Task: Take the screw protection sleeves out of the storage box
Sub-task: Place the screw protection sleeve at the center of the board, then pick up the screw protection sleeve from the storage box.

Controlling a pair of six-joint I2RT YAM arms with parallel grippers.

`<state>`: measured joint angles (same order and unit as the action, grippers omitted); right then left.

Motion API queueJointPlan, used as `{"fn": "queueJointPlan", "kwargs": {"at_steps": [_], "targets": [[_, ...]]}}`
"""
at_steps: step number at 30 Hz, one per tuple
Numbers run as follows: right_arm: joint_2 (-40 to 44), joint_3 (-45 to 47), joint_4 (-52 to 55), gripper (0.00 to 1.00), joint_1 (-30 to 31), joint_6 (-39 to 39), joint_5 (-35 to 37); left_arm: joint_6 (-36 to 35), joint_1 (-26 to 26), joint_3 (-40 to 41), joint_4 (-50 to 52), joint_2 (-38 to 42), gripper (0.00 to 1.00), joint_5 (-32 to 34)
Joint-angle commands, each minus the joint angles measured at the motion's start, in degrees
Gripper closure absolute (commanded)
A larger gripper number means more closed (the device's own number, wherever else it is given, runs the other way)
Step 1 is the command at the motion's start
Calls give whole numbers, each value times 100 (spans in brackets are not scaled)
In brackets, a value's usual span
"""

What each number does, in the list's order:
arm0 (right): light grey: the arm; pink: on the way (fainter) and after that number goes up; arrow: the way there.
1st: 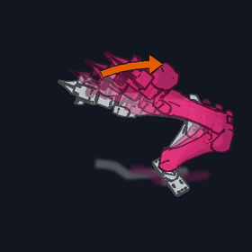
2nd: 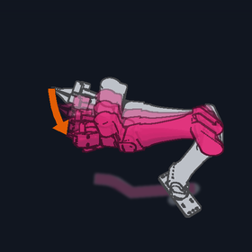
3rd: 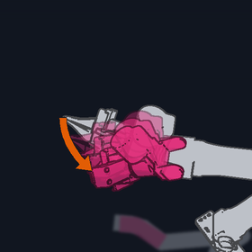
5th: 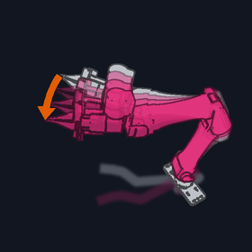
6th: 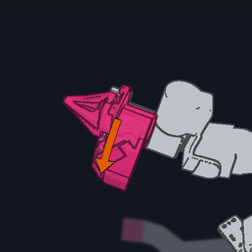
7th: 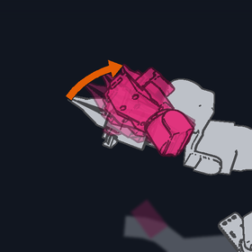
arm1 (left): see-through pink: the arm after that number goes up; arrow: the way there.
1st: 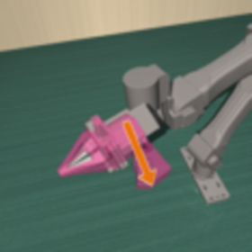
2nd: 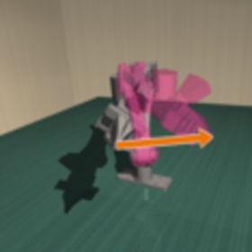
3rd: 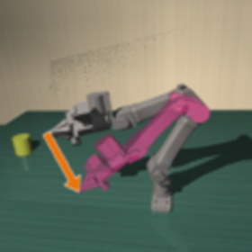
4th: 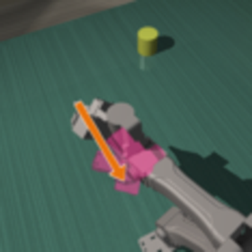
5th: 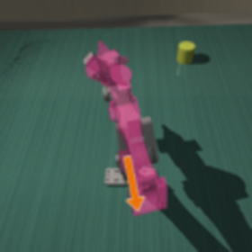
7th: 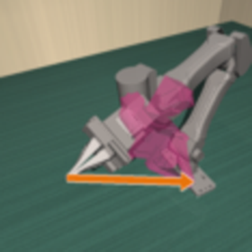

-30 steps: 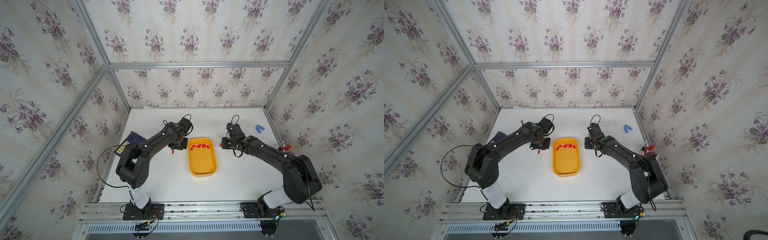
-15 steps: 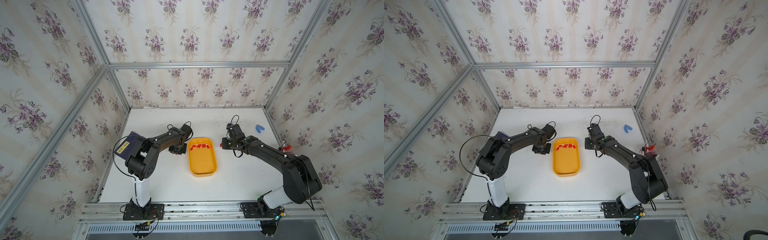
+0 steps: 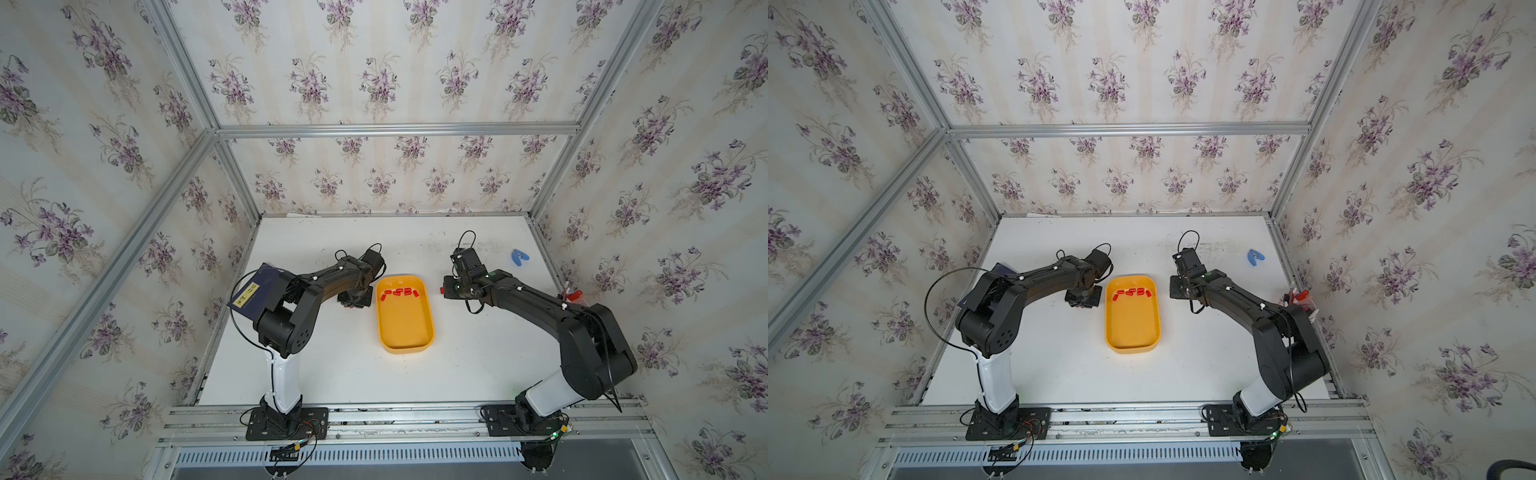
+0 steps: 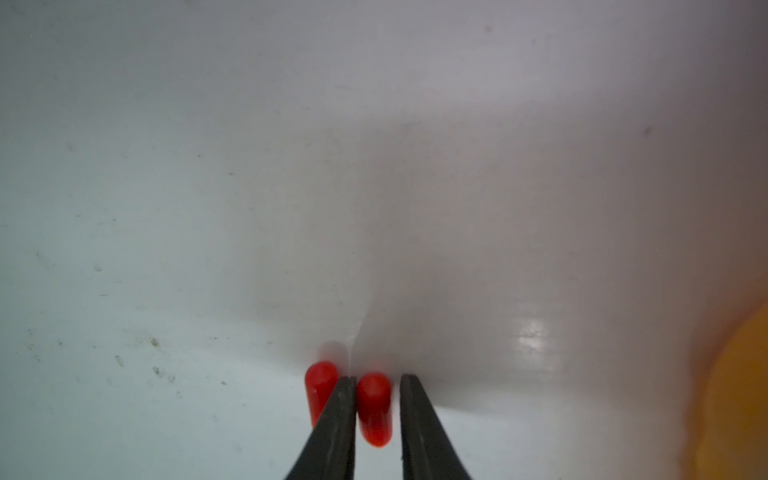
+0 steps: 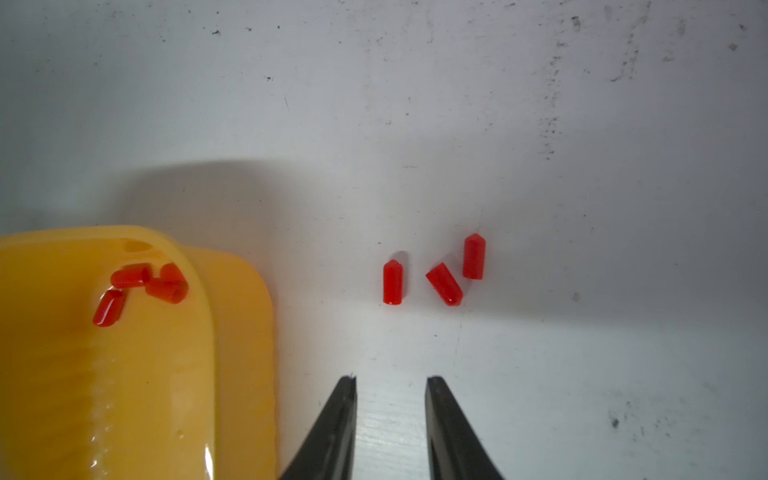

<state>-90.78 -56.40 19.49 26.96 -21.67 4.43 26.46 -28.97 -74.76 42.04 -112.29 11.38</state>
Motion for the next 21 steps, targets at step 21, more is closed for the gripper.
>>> {"fn": "queueJointPlan", "kwargs": {"at_steps": [21], "targets": [[-1267, -937, 301, 70, -429, -19, 74, 114, -56, -104, 90, 954, 60, -507]]}}
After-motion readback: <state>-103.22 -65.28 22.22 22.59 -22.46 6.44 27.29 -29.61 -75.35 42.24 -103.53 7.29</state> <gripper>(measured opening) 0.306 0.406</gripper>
